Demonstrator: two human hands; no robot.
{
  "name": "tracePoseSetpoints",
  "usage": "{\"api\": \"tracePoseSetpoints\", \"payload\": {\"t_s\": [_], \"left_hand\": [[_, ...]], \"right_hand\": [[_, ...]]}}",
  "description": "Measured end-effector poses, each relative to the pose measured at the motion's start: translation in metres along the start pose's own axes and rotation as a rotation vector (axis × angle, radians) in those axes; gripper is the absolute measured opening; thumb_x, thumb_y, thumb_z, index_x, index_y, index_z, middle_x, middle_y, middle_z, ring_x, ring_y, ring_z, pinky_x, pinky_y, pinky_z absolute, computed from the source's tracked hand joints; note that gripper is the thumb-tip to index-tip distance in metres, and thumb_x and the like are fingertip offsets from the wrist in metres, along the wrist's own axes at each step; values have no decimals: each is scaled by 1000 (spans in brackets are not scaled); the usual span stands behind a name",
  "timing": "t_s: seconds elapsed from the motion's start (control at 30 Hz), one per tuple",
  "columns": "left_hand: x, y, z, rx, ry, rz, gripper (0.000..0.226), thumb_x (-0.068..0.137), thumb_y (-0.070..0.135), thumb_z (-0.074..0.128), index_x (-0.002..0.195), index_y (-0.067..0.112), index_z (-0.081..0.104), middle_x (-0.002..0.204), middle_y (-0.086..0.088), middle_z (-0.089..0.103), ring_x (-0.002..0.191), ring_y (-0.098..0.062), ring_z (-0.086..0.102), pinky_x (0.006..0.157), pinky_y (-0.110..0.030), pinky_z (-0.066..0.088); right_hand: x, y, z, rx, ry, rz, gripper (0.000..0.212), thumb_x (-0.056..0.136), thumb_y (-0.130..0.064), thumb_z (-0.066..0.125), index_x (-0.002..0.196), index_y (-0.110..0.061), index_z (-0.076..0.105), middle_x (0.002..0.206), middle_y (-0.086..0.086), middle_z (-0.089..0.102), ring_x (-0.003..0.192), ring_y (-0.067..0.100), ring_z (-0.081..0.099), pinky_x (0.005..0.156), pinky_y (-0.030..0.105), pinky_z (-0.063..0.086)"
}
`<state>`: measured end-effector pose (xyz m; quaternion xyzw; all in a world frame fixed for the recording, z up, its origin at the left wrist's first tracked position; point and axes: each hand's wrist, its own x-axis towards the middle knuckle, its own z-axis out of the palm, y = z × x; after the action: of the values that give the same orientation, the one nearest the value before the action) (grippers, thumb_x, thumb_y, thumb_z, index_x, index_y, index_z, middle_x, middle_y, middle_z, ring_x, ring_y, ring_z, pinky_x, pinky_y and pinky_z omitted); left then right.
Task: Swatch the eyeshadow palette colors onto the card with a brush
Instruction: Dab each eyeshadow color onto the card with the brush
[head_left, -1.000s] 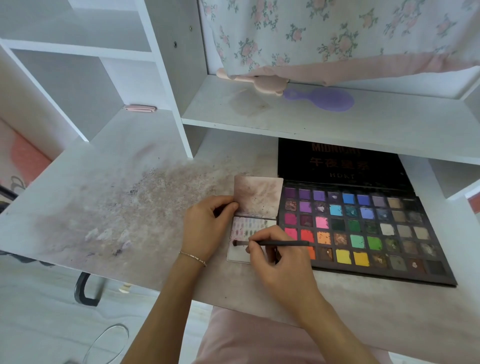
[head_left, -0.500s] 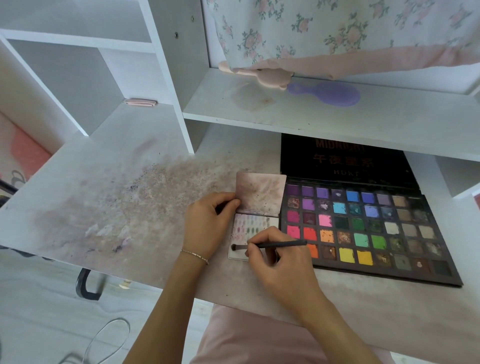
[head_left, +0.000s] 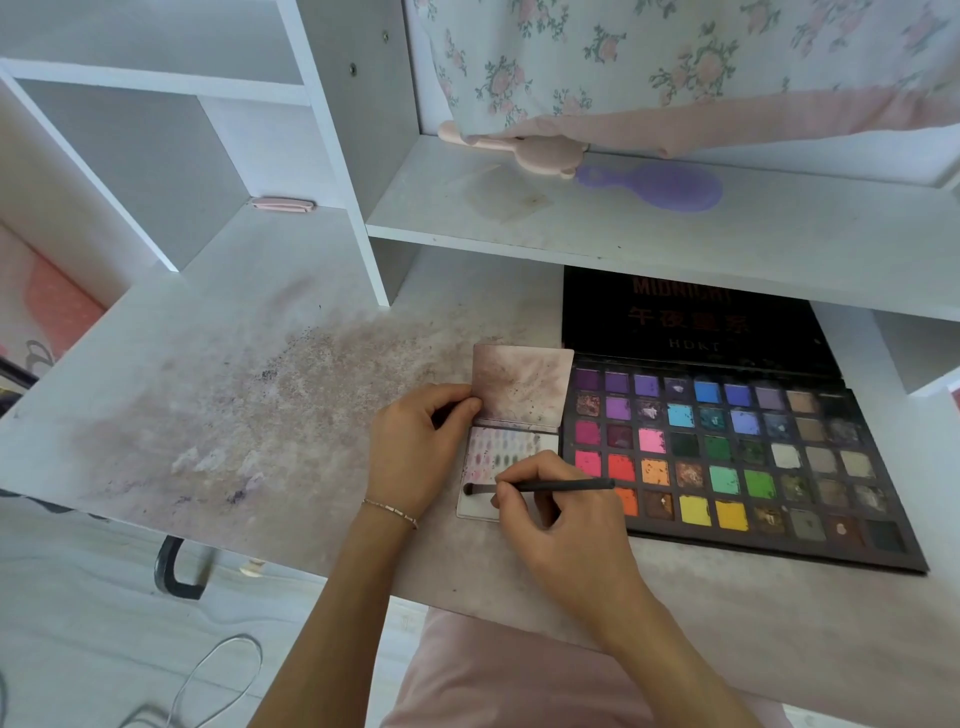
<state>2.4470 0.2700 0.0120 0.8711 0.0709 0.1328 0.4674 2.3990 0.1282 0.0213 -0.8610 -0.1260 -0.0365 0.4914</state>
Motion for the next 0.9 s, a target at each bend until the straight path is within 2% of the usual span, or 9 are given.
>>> {"api": "tracePoseSetpoints", "payload": {"t_s": [0.1, 0.23, 0.57, 0.73, 0.9], "left_hand": [[0, 1, 0, 6, -2, 6, 13, 81, 14, 64, 91, 14, 72, 86, 9, 67, 80, -7, 62, 77, -24, 50], [0, 1, -1, 15, -1, 6, 12, 81, 16, 64, 89, 15, 72, 83, 11, 66, 77, -5, 62, 75, -22, 50], [0, 0, 0, 25, -2, 11, 12, 82, 15, 64, 90, 14, 72, 86, 5, 69, 77, -6, 61, 75, -20, 49], [0, 0, -1, 24, -2, 10, 12, 82, 16, 64, 91, 14, 72, 86, 6, 69, 78, -7, 61, 75, -20, 49], [0, 0, 0, 29, 2, 12, 13, 82, 16, 64, 91, 14, 72, 84, 10, 66, 76, -3, 60, 75, -17, 48]], "right_hand": [[0, 0, 0, 2, -9, -14, 5, 75, -24, 56, 72, -26, 60, 62, -23, 54, 58, 5, 50, 49, 21, 38], [0, 1, 1, -13, 11, -1, 4, 75, -26, 56, 72, -28, 59, 61, -25, 54, 54, 10, 48, 47, 19, 34], [0, 1, 0, -14, -14, -2, 5, 75, -25, 55, 73, -25, 60, 60, -23, 52, 59, 5, 51, 50, 18, 37], [0, 1, 0, -30, -2, -6, 6, 76, -26, 55, 74, -25, 60, 58, -23, 50, 57, 11, 50, 47, 21, 36], [0, 1, -1, -12, -18, -13, 6, 75, -26, 54, 73, -25, 60, 63, -20, 55, 59, 12, 51, 50, 27, 41]]}}
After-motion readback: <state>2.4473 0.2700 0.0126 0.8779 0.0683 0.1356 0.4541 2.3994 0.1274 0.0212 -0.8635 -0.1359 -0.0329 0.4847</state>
